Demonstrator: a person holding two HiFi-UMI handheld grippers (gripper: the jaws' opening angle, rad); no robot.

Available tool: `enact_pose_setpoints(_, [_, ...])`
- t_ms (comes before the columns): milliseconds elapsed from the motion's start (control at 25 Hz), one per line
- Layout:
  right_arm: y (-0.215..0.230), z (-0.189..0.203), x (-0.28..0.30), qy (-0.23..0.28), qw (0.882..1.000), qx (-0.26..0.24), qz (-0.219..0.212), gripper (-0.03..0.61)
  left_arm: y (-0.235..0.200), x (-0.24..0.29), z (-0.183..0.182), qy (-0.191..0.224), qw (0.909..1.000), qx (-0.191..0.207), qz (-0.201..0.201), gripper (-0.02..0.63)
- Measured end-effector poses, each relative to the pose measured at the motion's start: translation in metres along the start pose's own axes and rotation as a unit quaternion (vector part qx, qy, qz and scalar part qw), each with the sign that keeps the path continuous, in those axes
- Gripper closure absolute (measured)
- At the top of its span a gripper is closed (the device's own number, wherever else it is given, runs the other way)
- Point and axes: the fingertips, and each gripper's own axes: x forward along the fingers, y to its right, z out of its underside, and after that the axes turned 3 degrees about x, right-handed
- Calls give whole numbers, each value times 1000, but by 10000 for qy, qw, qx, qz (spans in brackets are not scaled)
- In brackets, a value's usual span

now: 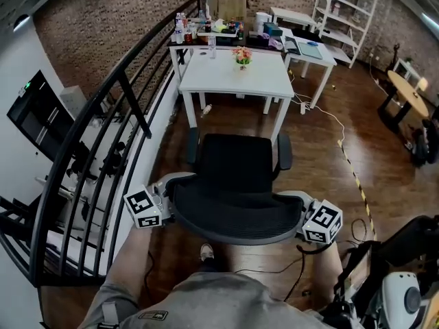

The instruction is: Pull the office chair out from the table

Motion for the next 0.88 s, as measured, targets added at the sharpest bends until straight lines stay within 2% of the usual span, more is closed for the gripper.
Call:
enact_pose_setpoints(200, [-13,5,-14,58,9999,-111,-1,382,21,0,-2,76,9999,83,-85,344])
enact_pose_setpoints(360, [-23,8,-17,173,9994,-272,143,359,32,-3,-1,144,9993,166,-297,318])
enact_pose_setpoints(520, [-32,6,-23,307,9968,-487,563,304,38,-14,-5,202,9960,308,-817,261])
enact_pose_setpoints(720, [-33,16,-53,502,9901,-404,1244,248,46,-44,-11,428,9828,477,-1733,236])
enact_pose_setpoints(880, [-36,29,-74,595,9851,-294,1590,222,75,-64,10,414,9777,281,-2039,238])
